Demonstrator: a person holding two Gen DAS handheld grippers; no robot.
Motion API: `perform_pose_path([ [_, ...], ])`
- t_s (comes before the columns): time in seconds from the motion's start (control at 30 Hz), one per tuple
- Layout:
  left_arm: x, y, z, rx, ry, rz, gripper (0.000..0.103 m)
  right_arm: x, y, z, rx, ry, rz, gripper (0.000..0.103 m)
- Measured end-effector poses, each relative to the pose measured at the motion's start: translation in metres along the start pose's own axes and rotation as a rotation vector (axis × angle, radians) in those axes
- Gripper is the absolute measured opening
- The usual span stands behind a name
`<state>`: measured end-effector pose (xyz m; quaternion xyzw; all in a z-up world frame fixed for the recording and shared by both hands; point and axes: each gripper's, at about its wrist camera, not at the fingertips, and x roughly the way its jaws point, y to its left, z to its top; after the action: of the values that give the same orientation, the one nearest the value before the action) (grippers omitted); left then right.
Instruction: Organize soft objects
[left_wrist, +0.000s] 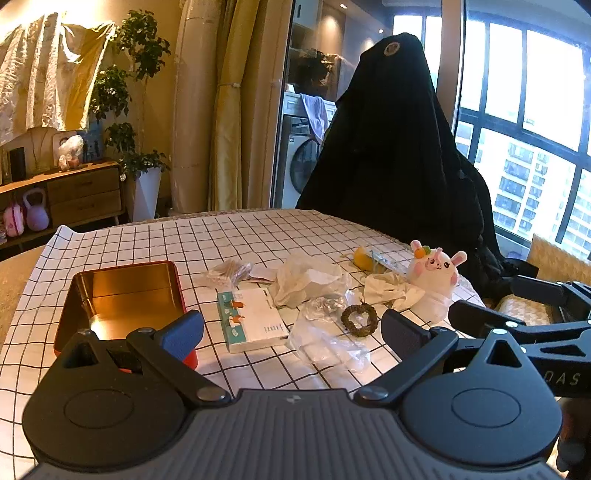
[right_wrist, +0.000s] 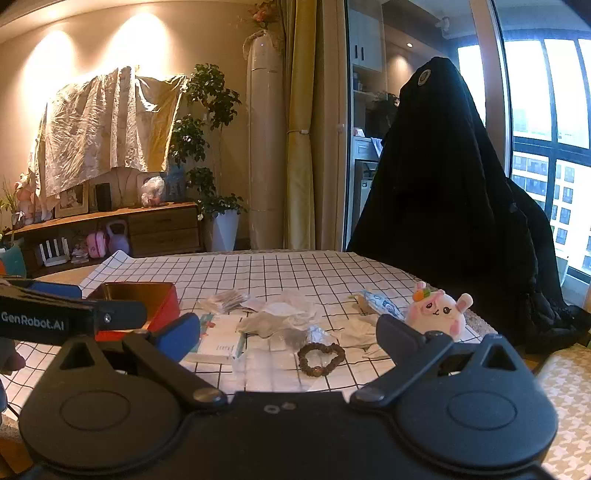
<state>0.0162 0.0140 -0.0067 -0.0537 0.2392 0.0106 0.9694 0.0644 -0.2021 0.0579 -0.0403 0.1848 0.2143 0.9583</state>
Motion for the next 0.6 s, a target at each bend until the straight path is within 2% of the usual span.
perform_pose_path([
  [0.4, 0.022, -0.004, -0.002, 0.027, -0.041, -0.032, 0.103, 0.013, -0.013, -0.005, -0.021, -0.06, -0.02, 0.1],
  [0.6, 0.044, -0.008, -0.004, 0.05, -0.001, -0.046, 0.103, 0.029, -0.027, -0.009, -0.001, -0.004, -0.01, 0.1],
])
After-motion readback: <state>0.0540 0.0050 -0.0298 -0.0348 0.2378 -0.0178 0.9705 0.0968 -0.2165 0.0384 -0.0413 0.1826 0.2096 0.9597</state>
